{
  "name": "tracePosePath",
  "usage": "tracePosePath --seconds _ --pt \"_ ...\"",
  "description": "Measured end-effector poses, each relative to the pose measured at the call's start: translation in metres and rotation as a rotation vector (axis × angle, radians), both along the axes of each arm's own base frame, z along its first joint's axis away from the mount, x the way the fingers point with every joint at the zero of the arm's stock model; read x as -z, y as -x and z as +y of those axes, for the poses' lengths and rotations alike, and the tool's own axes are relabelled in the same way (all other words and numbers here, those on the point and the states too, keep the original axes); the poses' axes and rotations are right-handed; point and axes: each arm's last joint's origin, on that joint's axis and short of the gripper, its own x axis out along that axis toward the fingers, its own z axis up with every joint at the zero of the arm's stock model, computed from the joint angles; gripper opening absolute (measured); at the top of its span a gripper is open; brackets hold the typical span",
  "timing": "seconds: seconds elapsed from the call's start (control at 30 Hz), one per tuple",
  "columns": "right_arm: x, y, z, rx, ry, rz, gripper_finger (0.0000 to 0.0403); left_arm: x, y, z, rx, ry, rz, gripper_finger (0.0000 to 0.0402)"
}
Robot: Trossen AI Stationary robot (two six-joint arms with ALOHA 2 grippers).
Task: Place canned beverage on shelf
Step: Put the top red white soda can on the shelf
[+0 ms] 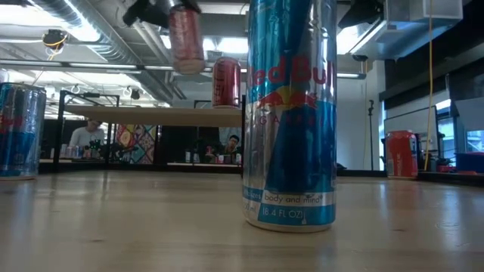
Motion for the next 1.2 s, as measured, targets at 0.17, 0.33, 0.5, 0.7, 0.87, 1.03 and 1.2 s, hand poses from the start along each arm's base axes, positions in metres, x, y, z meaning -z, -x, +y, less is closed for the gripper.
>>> tracePosePath --seconds 0.17,0.33,0.5,0.7,0.87,1.03,1.2 --pt "-0.003 -0.002 -0.002 0.066 0.022 -0.04 0.0347 -0.016 0.01 0.027 -0.128 -0.069 0.072 0.0256" --pt "-0.004 -0.003 -0.003 0.133 0.023 -0.058 0.0347 -0.014 0.015 0.054 -0.217 -0.093 0.118 0.0256" --pt "-0.004 -0.003 -0.004 0.185 0.011 -0.061 0.0347 -0.005 0.005 0.081 -0.236 -0.099 0.168 0.0256" --pt "-0.004 -0.003 -0.004 0.212 -0.022 -0.063 0.0347 0.018 -0.016 0.106 -0.209 -0.042 0.226 0.0256" --pt "-0.003 -0.002 -0.004 0.224 -0.036 -0.052 0.0347 0.029 -0.028 0.118 -0.199 0.0 0.207 0.0256" --pt "-0.003 -0.002 -0.004 0.227 -0.04 -0.052 0.0347 0.03 -0.031 0.123 -0.203 -0.003 0.182 0.0256" --pt "-0.003 -0.002 -0.004 0.226 -0.04 -0.052 0.0347 0.03 -0.031 0.123 -0.216 0.014 0.162 0.027"
